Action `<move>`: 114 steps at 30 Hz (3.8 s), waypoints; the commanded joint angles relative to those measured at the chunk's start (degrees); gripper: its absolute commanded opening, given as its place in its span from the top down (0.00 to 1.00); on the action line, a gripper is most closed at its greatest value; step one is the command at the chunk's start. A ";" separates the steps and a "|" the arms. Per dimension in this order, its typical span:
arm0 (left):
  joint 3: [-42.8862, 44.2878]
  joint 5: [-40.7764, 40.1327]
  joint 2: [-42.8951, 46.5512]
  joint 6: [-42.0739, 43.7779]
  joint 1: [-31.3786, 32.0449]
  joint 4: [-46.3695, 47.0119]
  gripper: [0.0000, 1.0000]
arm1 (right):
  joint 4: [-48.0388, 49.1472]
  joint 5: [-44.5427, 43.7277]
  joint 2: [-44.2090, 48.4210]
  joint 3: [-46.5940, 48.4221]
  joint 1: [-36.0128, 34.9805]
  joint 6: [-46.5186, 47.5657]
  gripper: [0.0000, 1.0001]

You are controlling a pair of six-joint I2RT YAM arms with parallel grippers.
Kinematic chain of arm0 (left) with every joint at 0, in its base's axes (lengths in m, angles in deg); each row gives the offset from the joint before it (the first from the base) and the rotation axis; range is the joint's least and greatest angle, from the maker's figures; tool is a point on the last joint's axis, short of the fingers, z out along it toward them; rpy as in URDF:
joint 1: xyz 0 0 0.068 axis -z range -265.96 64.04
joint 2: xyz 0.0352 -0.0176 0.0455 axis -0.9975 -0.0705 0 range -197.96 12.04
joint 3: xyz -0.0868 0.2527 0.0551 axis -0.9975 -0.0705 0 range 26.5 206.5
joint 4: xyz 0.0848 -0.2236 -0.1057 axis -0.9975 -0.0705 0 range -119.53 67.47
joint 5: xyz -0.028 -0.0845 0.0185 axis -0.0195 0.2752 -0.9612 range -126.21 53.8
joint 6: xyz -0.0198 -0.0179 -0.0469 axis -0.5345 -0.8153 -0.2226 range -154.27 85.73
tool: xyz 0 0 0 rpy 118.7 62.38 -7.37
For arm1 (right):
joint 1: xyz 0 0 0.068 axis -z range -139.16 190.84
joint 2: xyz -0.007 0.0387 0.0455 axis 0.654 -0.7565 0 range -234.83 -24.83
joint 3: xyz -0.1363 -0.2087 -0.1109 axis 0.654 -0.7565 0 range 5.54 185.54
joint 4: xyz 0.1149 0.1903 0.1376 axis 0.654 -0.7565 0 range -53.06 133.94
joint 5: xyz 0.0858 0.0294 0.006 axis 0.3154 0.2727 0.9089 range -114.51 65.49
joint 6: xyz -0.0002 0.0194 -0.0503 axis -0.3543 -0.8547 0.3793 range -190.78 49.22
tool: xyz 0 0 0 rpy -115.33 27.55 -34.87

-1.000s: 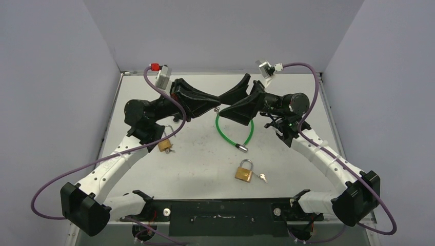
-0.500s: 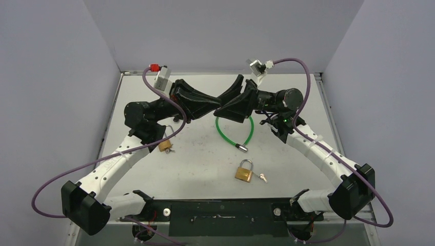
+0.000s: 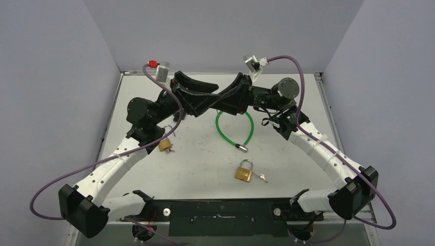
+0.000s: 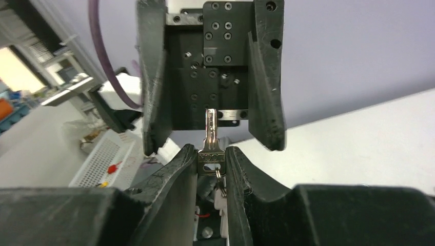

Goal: Unlock with the key

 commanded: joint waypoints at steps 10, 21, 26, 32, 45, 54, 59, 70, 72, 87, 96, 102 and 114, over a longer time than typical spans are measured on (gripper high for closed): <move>6.52 -27.24 0.08 -1.38 0.27 -38.39 0.25 | -39.42 -27.00 -0.13 6.99 -2.62 35.41 1.00; 7.46 -22.83 -5.23 -7.14 0.02 -42.90 0.69 | -41.61 -35.63 -1.53 6.43 -6.20 38.71 1.00; 7.23 -21.28 -5.96 -8.77 -0.08 -42.26 0.96 | -41.75 -36.85 -2.11 6.51 -6.58 38.57 1.00; 6.67 -19.97 -5.26 -5.94 -0.17 -38.43 1.00 | -41.09 -36.67 -1.77 5.91 -6.25 35.22 0.66; 4.41 -10.38 -0.31 4.63 -0.43 -20.92 1.00 | 5.37 -8.37 4.29 -11.67 9.04 -3.22 0.27; 3.78 -6.39 -0.08 3.31 -0.40 -15.61 1.00 | 17.82 -1.47 2.54 -10.27 8.53 -11.36 0.29; 3.94 -3.43 -1.39 1.68 -0.35 -13.57 1.00 | 13.58 -1.06 1.49 -7.55 7.53 -9.73 0.41; 3.70 -1.76 -2.76 -0.26 -0.26 -11.89 1.00 | 9.75 -1.19 -0.10 -4.87 6.67 -7.68 0.63; 3.65 -2.02 -2.80 -0.49 -0.26 -11.36 1.00 | 9.08 -1.05 -0.28 -4.84 6.54 -7.19 0.65; 3.34 -2.39 -3.35 -2.22 -0.26 -9.89 1.00 | 5.50 -3.24 -1.15 -4.48 5.67 -5.29 1.00; 3.94 -15.57 0.46 4.11 -0.43 -22.95 0.31 | 1.85 -9.55 2.62 -9.19 8.53 -1.58 1.00; 6.59 -22.82 2.28 13.01 -0.09 -36.01 0.25 | -14.77 -19.83 8.26 -12.27 10.76 9.83 1.00; 6.33 -35.79 -14.59 16.06 14.80 -42.47 0.27 | -44.45 -51.68 18.08 -20.41 18.32 15.23 1.00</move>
